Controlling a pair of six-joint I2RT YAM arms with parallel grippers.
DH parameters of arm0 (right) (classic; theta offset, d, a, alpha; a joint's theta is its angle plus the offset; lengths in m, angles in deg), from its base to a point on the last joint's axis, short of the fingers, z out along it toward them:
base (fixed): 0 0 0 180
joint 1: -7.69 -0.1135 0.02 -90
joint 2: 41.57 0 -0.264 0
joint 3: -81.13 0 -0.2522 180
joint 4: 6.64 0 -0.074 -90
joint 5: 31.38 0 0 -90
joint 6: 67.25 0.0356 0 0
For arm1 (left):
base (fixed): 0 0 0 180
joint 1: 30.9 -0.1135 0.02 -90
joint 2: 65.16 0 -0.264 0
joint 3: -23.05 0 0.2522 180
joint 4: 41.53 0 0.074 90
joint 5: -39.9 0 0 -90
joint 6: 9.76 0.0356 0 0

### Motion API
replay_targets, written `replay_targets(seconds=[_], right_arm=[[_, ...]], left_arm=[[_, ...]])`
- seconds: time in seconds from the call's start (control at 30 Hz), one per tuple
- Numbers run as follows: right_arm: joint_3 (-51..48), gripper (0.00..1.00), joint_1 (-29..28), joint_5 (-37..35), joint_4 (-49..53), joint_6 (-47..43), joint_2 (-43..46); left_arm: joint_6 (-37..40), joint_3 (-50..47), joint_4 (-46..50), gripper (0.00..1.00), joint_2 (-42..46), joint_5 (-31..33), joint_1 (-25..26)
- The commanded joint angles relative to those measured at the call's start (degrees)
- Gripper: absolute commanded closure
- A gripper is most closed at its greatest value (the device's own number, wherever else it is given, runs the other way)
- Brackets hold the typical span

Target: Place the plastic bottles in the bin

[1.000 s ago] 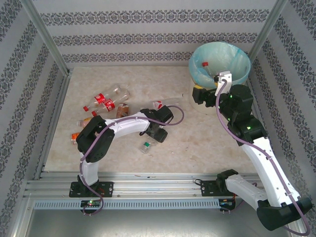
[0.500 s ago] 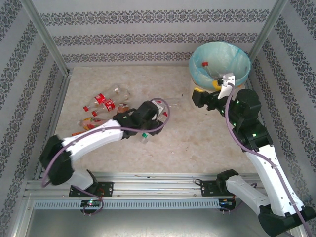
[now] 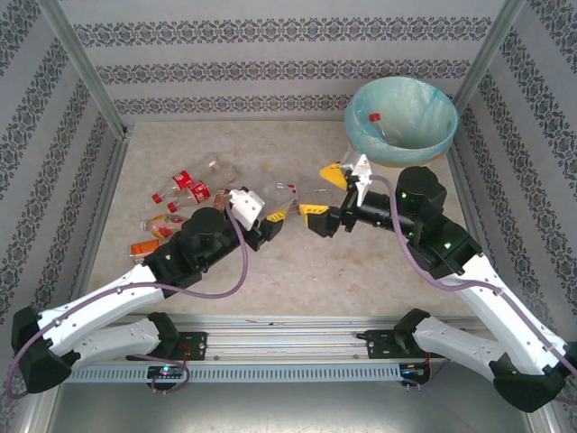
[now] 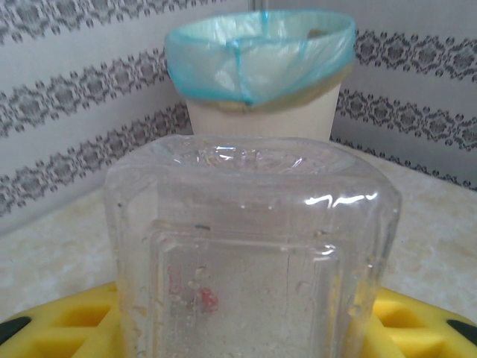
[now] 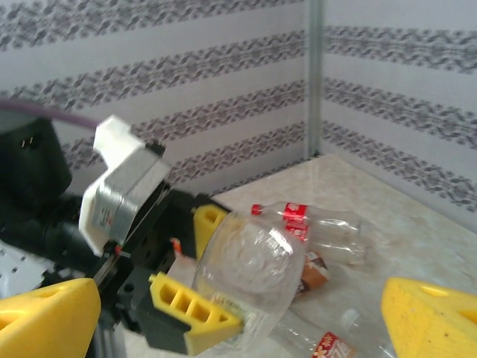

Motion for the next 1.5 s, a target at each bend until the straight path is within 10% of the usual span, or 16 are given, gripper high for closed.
replay_targets(seconds=[0.0,0.6,1.2,1.47], right_arm=[[2.6,0.03,-3.3,-2.9,0.4,-4.1,-2.0],[7.1,0.05,-12.4,-17.5,0.2,-3.0,-13.6],[9.6,0.43,-12.2,-2.5,2.1,-2.9,-17.1],[9.1,0.56,-11.2,-10.7,1.5,-3.5,-13.7]], left_arm=[[5.4,-0.7,-5.2,0.77,2.2,-0.9,1.1],[13.4,-3.5,-12.1,0.78,3.5,8.1,6.7],[13.6,-4.9,-16.5,0.73,2.3,12.0,7.4],[12.9,-4.9,-16.9,0.55,1.8,11.1,7.4]])
